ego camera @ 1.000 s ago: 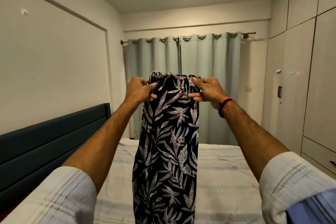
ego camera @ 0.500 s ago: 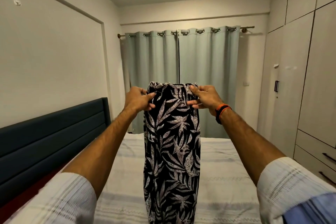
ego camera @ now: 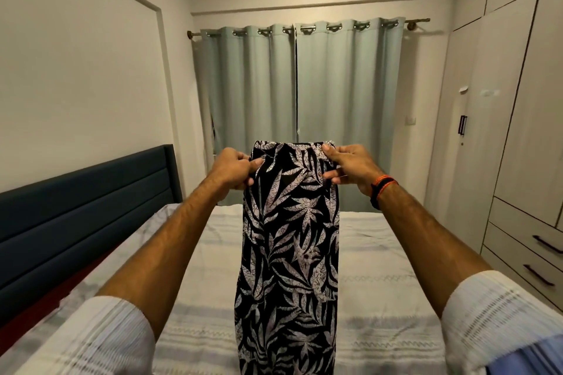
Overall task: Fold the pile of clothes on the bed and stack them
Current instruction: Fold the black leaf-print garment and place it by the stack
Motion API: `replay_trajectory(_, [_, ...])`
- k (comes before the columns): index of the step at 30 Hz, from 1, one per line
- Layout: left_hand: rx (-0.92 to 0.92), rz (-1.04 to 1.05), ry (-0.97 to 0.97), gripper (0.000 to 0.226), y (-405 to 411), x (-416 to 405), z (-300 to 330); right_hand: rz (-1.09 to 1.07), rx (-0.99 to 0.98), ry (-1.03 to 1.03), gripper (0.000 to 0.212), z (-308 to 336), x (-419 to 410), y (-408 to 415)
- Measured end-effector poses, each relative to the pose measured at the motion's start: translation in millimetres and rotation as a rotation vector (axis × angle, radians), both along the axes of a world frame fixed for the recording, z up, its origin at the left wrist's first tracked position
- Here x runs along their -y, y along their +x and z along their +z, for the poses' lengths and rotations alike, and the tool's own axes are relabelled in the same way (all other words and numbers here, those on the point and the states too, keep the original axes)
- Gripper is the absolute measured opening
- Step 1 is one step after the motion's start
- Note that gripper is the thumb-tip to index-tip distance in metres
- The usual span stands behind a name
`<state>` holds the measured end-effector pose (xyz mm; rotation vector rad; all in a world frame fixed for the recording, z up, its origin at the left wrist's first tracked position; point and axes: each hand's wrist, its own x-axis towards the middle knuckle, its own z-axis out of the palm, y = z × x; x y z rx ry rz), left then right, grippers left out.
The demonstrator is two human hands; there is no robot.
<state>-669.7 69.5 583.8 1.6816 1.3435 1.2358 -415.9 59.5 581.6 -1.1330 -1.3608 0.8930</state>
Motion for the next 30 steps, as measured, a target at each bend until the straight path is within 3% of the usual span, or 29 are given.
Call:
replay_trajectory(5, [-0.017,-0.029,-0.114,0.028,4,-47,-22,0.009,-0.009,-0.115,0.03,-27,-42,7])
replay_trajectory(10, [-0.08,0.018,-0.376,0.04,10,-107,-113,-0.059,0.104,-0.371,0.034,-109,-102,0])
replay_trajectory(14, [-0.184,0.102,-0.374,0.036,11,-151,-164,-0.067,0.146,-0.432,0.026,-145,-144,-4])
replay_trajectory(19, [-0.089,0.148,-0.061,0.025,19,-193,-120,-0.192,0.182,-0.026,0.037,-109,-200,7])
replay_trajectory(23, [0.031,0.1,0.164,0.021,20,-198,-52,-0.216,0.089,0.203,0.029,-41,-196,5])
replay_trajectory(30, [0.055,0.047,0.306,0.019,15,-154,-14,-0.175,0.054,0.371,0.014,-3,-137,-6])
